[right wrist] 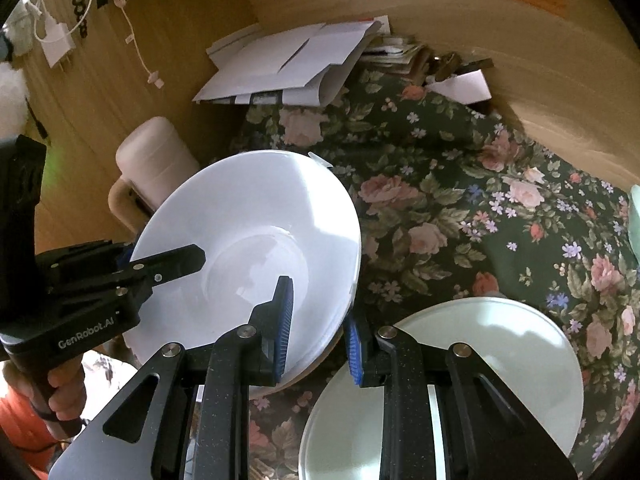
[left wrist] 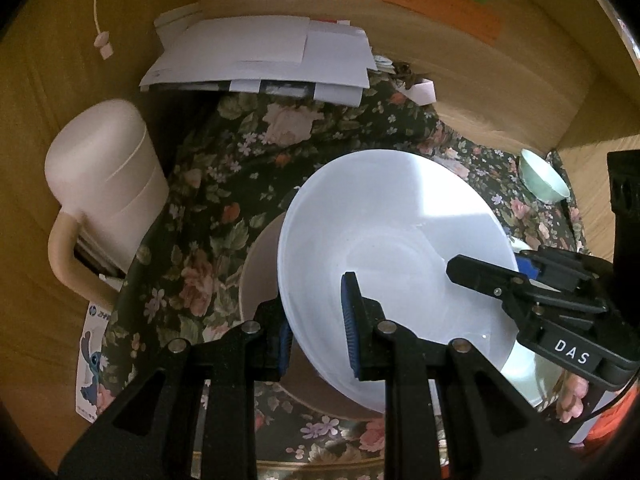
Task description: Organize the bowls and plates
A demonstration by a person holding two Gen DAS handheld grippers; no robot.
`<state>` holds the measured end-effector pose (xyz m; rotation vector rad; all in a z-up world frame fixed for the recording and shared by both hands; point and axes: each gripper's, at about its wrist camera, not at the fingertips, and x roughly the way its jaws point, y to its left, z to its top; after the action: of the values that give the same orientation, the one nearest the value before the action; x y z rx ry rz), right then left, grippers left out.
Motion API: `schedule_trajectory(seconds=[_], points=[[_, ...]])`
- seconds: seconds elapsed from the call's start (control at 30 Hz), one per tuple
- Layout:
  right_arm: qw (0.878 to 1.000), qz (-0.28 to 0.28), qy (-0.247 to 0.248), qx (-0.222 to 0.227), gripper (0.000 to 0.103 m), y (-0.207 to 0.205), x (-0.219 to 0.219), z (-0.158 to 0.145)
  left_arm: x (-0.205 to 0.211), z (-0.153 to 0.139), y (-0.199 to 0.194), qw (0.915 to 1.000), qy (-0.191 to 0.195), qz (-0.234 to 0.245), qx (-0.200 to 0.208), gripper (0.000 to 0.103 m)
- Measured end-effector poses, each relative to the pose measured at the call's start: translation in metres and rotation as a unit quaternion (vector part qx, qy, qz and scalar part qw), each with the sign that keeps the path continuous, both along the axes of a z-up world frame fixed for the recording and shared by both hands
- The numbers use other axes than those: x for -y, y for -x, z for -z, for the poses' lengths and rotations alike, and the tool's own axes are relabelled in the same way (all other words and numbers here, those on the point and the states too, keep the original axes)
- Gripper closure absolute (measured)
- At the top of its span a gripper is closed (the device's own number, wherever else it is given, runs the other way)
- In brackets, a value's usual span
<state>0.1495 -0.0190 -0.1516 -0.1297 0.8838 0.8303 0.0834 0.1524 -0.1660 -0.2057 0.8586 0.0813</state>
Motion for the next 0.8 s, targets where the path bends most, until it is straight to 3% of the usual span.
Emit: schedule_trajectory(seconds=[0.23,0.5,0.8], points=[[1.000,-0.012,0.011,-0.013,0.081,-0.002,-0.008,0.010,-0.002,0.011,0.003,0.9999,-0.006,-0.012,-0.005,0.081],[0.999,-0.025,0.035,0.014,0.080,0.003,-0.016,0.009,-0.010,0.018,0.008,0.9998,-0.004,-0.019,-0.004,0.083],[0.999,-0.003,0.025,0.019,0.076,0.001,-0.003,-0.003,-0.008,0.017,0.006,0.9997,-0.009,-0.022,-0.010,0.083]])
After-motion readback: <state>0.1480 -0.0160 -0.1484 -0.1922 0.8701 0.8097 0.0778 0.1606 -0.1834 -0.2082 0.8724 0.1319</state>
